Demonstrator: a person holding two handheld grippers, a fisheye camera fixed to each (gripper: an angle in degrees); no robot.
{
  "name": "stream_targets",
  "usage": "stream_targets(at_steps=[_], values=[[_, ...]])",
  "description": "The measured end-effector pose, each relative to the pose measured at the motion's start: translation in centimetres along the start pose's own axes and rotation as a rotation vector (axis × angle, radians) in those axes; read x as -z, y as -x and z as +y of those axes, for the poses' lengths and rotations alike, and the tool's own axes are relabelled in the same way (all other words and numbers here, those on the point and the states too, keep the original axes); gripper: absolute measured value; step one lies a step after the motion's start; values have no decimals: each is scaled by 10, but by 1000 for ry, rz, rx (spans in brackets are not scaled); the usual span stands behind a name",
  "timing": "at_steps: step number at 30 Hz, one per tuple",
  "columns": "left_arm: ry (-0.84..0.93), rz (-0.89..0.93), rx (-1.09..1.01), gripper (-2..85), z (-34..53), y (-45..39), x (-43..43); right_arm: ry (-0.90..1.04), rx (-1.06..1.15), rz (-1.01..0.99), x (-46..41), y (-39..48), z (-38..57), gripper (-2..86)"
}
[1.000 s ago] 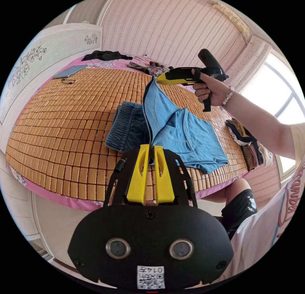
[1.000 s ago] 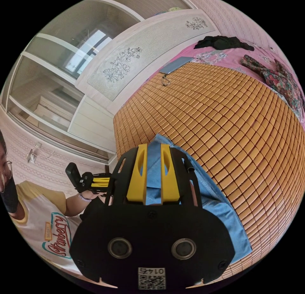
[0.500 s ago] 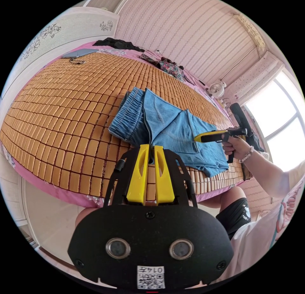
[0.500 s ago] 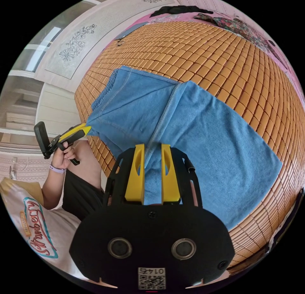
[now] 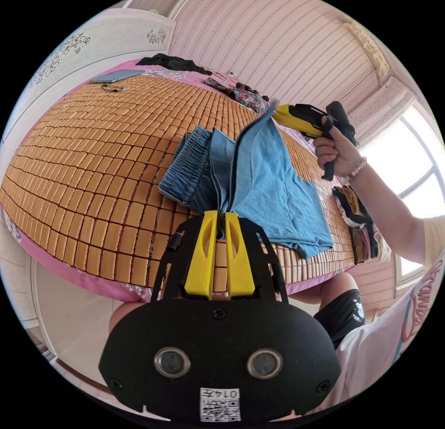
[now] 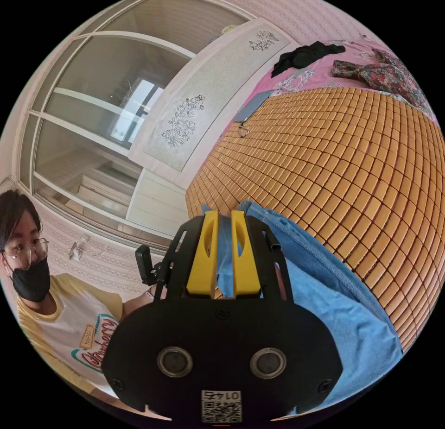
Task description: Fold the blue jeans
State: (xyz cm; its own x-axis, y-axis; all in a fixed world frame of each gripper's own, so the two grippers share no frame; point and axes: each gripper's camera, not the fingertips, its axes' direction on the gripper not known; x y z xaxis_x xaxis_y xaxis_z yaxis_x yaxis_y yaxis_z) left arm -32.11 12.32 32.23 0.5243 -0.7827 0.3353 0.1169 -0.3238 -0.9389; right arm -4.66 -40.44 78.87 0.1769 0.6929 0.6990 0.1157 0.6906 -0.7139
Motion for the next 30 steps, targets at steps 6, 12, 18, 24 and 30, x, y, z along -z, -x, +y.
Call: stream_targets(at_steps=[6,12,18,24,30], values=[[2,11,20,18,-5,10,0,145,170,244,-48,16,-15,61],[5,26,32,19,-10,17,0,312,315,419,-102,42,-18,64],[9,30,31,19,-12,17,1,402,414,504,-125,64,-26,42],[2,33,33,19,-14,14,2,321,463,502,-124,83,-48,24],[11,33,42,20,-14,13,1,419,455,544,-156,75,-56,64]])
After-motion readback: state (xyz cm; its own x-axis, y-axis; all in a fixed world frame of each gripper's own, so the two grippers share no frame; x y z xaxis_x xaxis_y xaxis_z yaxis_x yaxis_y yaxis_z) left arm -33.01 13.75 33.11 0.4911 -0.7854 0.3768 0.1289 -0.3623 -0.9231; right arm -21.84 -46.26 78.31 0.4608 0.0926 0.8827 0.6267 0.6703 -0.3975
